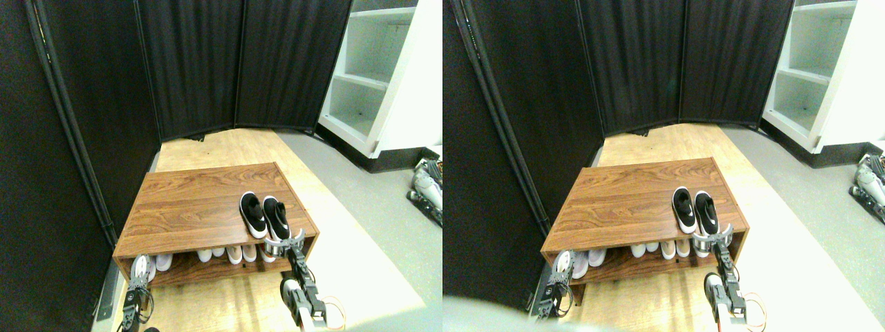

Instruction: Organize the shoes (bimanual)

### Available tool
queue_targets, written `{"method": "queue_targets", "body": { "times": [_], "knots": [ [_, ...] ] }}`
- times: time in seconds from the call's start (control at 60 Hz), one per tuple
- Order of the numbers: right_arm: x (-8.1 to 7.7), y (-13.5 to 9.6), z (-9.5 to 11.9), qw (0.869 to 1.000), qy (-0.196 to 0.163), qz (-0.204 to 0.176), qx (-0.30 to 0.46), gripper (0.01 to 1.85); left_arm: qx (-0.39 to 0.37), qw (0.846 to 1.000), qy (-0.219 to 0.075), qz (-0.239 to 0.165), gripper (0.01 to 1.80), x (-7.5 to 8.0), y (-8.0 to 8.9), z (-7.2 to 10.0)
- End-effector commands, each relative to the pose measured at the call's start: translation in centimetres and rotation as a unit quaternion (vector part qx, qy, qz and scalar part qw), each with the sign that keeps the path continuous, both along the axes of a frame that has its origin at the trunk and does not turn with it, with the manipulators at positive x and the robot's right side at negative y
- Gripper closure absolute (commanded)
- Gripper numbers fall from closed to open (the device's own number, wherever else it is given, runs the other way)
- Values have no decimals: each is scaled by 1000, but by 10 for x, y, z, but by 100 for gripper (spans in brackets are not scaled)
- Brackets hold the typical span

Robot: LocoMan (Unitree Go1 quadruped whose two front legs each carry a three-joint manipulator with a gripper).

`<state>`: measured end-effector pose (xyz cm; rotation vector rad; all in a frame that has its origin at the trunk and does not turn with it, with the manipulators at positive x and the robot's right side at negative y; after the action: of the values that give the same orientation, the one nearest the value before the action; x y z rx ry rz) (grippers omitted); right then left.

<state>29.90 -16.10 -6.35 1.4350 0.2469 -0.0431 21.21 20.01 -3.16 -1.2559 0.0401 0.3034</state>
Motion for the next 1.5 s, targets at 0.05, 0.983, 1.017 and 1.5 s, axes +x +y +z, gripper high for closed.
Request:
{"method": "queue_targets", "body": {
  "times": [0.05, 0.983, 1.017, 1.5],
  "knots": [
    [7, 3, -4, 1000, -4, 1, -1, 56, 2, 1000, -24, -3, 180, 1, -2, 5],
    [-39, -18, 26, 999, -34, 21, -17, 61, -2, 999, -32, -8, 180, -10, -9, 10],
    [-42, -24, 30, 999, -37, 17, -9, 61, 3, 999, -32, -9, 180, -10, -9, 11],
    [-31, -74, 59, 994, -90, -54, -42, 108, 186, 975, -11, -117, 175, 5, 6, 18]
  ]
}}
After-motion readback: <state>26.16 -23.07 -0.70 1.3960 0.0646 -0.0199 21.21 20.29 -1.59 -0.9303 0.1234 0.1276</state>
